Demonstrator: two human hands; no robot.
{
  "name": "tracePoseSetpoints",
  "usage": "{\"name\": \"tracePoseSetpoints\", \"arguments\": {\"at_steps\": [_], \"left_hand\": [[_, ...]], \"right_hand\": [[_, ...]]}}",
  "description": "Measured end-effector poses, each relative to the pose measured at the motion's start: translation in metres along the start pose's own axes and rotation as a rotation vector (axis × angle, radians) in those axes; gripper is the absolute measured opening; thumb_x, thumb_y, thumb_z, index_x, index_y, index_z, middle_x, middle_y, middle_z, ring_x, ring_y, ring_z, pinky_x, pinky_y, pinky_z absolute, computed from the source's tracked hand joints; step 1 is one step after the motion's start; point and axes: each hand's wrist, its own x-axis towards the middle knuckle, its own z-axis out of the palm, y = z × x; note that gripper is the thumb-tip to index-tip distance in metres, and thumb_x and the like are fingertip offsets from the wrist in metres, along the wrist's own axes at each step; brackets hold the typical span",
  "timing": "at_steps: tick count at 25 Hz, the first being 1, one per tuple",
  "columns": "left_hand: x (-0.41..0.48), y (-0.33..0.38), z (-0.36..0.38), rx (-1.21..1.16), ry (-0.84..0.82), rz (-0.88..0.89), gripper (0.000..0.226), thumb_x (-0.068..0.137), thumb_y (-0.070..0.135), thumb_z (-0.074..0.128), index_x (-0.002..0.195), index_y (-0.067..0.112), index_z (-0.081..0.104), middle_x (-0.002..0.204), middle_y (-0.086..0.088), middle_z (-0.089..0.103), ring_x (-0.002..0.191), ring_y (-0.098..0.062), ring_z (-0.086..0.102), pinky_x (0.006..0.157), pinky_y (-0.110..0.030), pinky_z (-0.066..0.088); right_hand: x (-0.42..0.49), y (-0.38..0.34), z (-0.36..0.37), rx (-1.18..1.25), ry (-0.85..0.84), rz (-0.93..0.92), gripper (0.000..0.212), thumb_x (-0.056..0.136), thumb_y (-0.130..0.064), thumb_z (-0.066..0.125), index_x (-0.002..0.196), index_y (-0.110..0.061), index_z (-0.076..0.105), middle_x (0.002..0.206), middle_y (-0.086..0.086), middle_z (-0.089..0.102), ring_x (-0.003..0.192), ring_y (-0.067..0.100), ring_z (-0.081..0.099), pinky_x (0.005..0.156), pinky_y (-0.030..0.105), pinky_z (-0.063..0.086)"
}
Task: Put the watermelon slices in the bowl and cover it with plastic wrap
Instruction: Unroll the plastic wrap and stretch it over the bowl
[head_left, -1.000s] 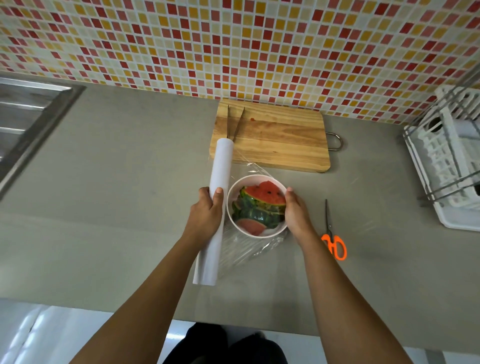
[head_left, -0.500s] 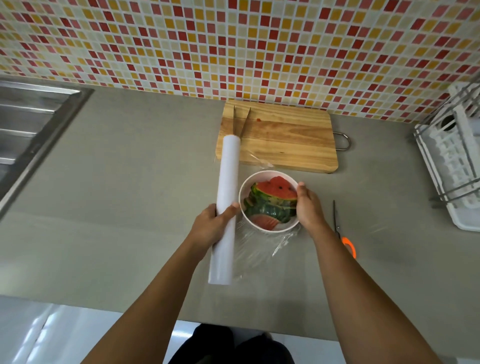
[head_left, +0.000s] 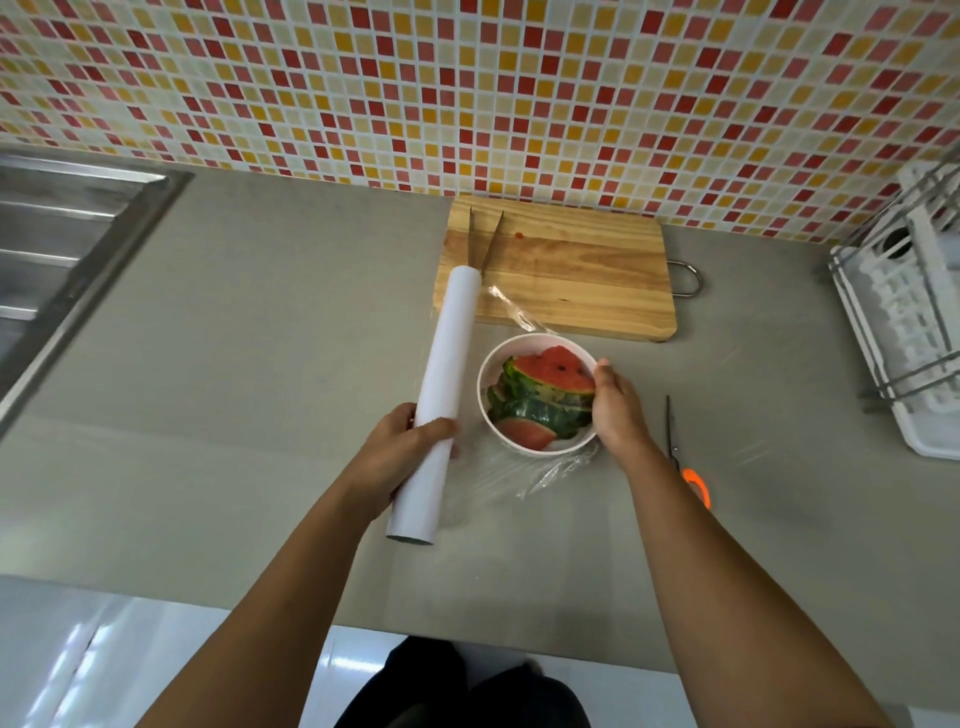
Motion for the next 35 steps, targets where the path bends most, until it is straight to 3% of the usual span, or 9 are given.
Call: {"name": "tracePoseSetpoints", "arguments": {"at_steps": [4,7,9,14,18,23,25,28,35], "left_hand": [[-0.012,-0.011,0.011,-0.137,0.021,-0.021,0.040,0.083,0.035,0.066,0.115,0.021,0.046,0.085,-0.014,0.064,0.060,-0.021,0.065,0.057,-0.035,0.056],[-0.019,-0.012,0.003,-0.112,0.000,-0.020,0.063,0.061,0.032,0.076,0.116,0.016,0.048,0.100,-0.013,0.063,0.075,-0.024,0.067,0.060,-0.035,0.055],[-0.023,-0.016,-0.003,-0.008,0.008,0.034,0.059,0.057,0.036,0.075,0.109,0.017,0.056,0.103,-0.011,0.065,0.087,-0.028,0.067,0.064,-0.037,0.056],[-0.030,-0.031,0.011,0.088,0.133,0.052,0.042,0.083,0.043,0.061,0.120,0.030,0.047,0.108,-0.005,0.061,0.089,-0.023,0.063,0.071,-0.037,0.055],[-0.037,-0.037,0.006,-0.116,0.089,0.021,0.067,0.064,0.037,0.074,0.123,0.030,0.043,0.105,-0.004,0.061,0.083,-0.024,0.066,0.060,-0.033,0.055],[-0.039,-0.048,0.007,0.211,0.244,0.136,0.036,0.074,0.049,0.067,0.097,0.024,0.056,0.088,0.006,0.063,0.078,-0.010,0.062,0.056,-0.024,0.045],[-0.039,-0.049,0.009,0.432,0.310,0.187,0.042,0.076,0.060,0.055,0.092,0.021,0.054,0.078,0.008,0.059,0.071,-0.008,0.057,0.052,-0.025,0.039],[-0.040,-0.052,0.012,0.674,0.379,0.229,0.053,0.075,0.068,0.036,0.085,0.017,0.048,0.072,0.001,0.053,0.066,-0.024,0.049,0.059,-0.033,0.035],[-0.042,-0.051,0.020,0.658,0.419,0.226,0.054,0.076,0.066,0.031,0.085,0.015,0.046,0.077,-0.005,0.054,0.071,-0.029,0.048,0.065,-0.036,0.036]], "right_hand": [[0.000,-0.001,0.001,0.046,0.004,0.003,0.054,0.097,-0.044,0.026,0.099,-0.007,0.065,0.108,0.021,0.066,0.103,0.032,0.060,0.089,0.037,0.045],[-0.001,0.000,0.001,0.051,0.017,0.008,0.053,0.097,-0.044,0.026,0.101,-0.008,0.065,0.109,0.020,0.065,0.103,0.032,0.059,0.088,0.036,0.044],[-0.001,0.000,0.002,0.073,0.011,0.025,0.052,0.097,-0.045,0.026,0.101,-0.010,0.065,0.110,0.018,0.065,0.104,0.031,0.059,0.087,0.034,0.044],[-0.001,-0.001,0.003,0.075,0.004,0.036,0.053,0.097,-0.045,0.026,0.105,-0.009,0.065,0.113,0.019,0.065,0.107,0.031,0.059,0.091,0.034,0.043],[0.000,-0.001,0.003,0.049,0.005,0.010,0.055,0.097,-0.044,0.025,0.108,-0.007,0.064,0.115,0.020,0.064,0.108,0.031,0.058,0.092,0.035,0.042],[-0.001,0.000,0.002,0.048,0.014,0.021,0.055,0.096,-0.046,0.025,0.106,-0.009,0.065,0.113,0.018,0.065,0.107,0.031,0.058,0.085,0.031,0.040],[-0.002,-0.002,0.002,0.028,0.016,0.022,0.056,0.096,-0.046,0.025,0.108,-0.009,0.064,0.116,0.019,0.064,0.109,0.032,0.057,0.086,0.032,0.039],[-0.003,-0.004,0.001,0.018,0.020,0.018,0.055,0.097,-0.045,0.025,0.108,-0.008,0.064,0.116,0.020,0.063,0.110,0.032,0.057,0.084,0.030,0.038],[-0.004,-0.005,-0.001,-0.028,0.007,0.022,0.057,0.097,-0.046,0.022,0.114,-0.008,0.062,0.120,0.021,0.061,0.111,0.033,0.055,0.085,0.031,0.037]]}}
